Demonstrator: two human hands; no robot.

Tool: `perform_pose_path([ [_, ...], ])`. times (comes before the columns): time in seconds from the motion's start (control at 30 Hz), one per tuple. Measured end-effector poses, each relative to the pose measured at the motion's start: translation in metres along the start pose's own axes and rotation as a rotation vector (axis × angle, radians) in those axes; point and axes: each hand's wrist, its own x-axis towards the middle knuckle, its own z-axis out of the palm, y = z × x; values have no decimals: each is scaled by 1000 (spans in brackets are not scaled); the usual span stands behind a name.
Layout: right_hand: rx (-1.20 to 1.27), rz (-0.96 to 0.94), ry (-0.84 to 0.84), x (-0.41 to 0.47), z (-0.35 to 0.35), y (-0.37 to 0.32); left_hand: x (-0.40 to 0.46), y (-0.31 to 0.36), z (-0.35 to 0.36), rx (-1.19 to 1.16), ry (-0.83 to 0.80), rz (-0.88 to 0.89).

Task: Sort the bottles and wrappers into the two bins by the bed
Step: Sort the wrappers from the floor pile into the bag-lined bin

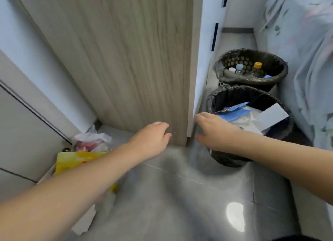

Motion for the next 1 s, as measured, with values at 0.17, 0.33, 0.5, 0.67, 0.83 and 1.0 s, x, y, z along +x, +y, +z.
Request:
perform_pose_path([
  [0.17,8,-132,-85,25,28,-85,-53,-84,9,4,-35,-169],
  [0.33,-53,-211,-188,43,71,-160,-112,-166,26,-59,-66,-370],
  [0.5,-91,-251,-272,56,119,-211,-174,-232,70,-236,-122,-569],
  [0.67,-56,-252,-359,70,164,-245,-230,-274,138,-178,-272,-745],
  [0.83,29,-233,-439,77,205,-272,-256,-286,186,-110,-290,-810],
  [1.0,-43,-200,-449,84,244,-296,-259,-273,217,-50,-101,-840],
])
